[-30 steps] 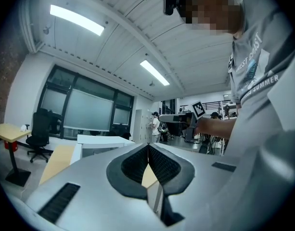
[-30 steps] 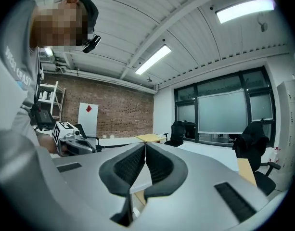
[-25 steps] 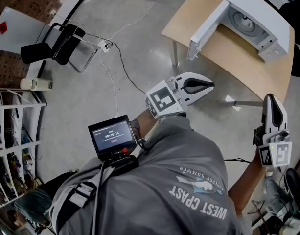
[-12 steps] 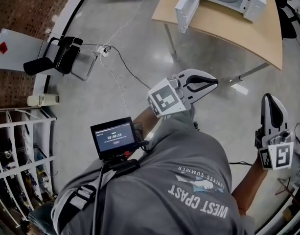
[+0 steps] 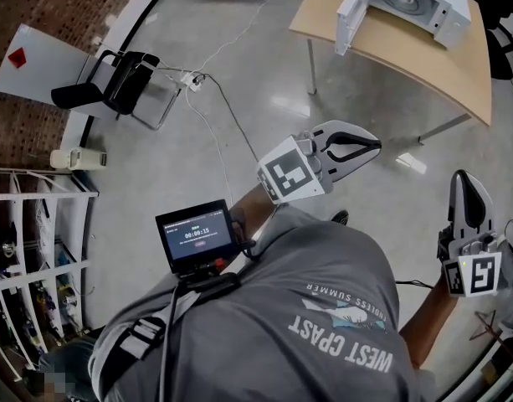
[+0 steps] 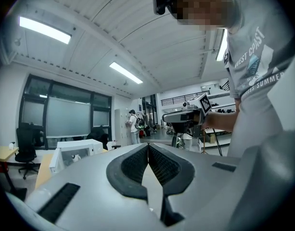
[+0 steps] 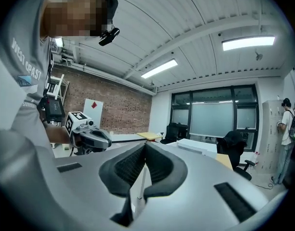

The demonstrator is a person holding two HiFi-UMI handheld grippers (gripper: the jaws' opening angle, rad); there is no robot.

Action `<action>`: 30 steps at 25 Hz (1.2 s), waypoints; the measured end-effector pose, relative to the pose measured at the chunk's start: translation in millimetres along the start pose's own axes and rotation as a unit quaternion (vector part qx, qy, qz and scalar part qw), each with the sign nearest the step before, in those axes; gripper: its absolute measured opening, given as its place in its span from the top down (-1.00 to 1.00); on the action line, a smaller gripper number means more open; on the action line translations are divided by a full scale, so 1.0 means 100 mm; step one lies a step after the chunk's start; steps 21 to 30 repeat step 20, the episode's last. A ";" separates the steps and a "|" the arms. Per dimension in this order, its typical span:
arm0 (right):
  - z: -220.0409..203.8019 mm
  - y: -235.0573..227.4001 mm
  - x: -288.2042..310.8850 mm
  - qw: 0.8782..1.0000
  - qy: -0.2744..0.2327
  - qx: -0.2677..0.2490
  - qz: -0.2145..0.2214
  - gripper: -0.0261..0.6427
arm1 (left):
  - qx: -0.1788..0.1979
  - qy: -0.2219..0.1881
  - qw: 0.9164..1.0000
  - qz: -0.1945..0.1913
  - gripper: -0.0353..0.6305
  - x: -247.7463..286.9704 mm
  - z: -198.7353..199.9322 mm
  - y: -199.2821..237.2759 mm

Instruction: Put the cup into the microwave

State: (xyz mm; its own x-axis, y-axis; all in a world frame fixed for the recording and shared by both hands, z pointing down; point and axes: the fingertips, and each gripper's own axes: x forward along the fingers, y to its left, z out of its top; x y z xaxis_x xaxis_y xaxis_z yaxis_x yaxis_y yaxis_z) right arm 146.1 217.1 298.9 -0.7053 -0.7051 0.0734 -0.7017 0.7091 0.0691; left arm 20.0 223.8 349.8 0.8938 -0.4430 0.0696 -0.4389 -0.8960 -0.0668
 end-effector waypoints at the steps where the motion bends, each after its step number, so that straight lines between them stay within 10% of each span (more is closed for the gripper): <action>1: 0.01 0.06 0.04 1.000 0.003 0.000 -0.004 0.87 | 0.000 -0.002 1.000 -0.001 0.83 -0.08 -0.01 0.01; 13: 0.41 1.53 0.92 0.999 0.028 -0.022 -0.029 0.87 | -0.027 -0.025 0.999 -0.009 0.83 -1.71 -0.05 0.41; 30: 0.16 1.55 0.64 0.998 0.035 -0.022 -0.057 0.87 | -0.018 -0.028 0.999 -0.026 0.83 -1.68 -0.15 0.22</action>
